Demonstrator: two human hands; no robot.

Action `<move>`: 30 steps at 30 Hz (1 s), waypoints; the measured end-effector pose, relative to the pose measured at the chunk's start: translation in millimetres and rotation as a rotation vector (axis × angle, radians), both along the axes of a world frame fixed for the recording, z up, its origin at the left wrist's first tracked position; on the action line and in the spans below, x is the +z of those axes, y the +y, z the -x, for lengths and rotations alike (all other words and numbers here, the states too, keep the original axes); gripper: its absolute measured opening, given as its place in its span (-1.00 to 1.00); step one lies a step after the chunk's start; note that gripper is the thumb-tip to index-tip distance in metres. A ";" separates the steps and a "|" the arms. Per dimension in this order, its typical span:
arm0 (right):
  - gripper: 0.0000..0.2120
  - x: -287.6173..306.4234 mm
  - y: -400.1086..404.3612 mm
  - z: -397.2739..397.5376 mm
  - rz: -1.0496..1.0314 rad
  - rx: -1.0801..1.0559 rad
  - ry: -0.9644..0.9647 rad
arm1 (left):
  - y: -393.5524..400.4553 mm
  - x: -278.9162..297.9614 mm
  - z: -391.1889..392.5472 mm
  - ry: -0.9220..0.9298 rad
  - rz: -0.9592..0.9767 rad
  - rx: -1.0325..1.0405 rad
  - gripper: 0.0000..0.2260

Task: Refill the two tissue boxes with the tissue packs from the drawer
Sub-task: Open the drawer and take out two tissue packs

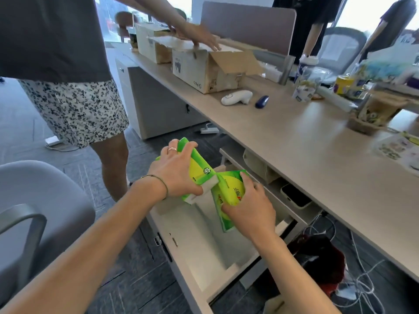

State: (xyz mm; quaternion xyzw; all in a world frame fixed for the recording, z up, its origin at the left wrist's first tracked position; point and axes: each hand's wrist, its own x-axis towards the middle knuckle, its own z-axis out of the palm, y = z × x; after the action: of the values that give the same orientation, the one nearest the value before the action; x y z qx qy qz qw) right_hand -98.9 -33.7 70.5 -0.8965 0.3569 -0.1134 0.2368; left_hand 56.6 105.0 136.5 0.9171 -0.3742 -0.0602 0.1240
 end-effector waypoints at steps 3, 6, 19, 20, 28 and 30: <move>-0.07 30.4 -1.7 2.8 0.063 -0.006 -0.050 | -3.4 34.2 -1.4 -0.006 0.067 0.005 0.05; -0.07 66.0 -9.2 9.9 0.123 -0.011 -0.112 | -8.3 72.2 0.3 -0.015 0.155 -0.003 0.08; -0.03 165.0 -156.7 127.1 0.331 -0.306 -0.156 | -180.8 141.0 82.0 -0.097 0.079 -0.278 0.15; -0.03 164.0 -172.0 139.4 0.327 -0.328 -0.150 | -200.6 138.6 91.9 -0.082 0.060 -0.299 0.14; -0.01 140.1 -271.3 221.9 0.254 -0.364 -0.032 | -344.6 98.4 157.5 -0.020 -0.111 -0.284 0.08; 0.01 136.1 -290.4 234.3 0.243 -0.330 0.020 | -372.5 89.8 165.9 -0.010 -0.194 -0.262 0.08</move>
State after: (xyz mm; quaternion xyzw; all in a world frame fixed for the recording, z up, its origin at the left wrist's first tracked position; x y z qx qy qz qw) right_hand -333.2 -324.0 206.6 -0.8490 0.4849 -0.1837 0.1017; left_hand -109.4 -267.5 226.3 0.8685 -0.4834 -0.1072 0.0239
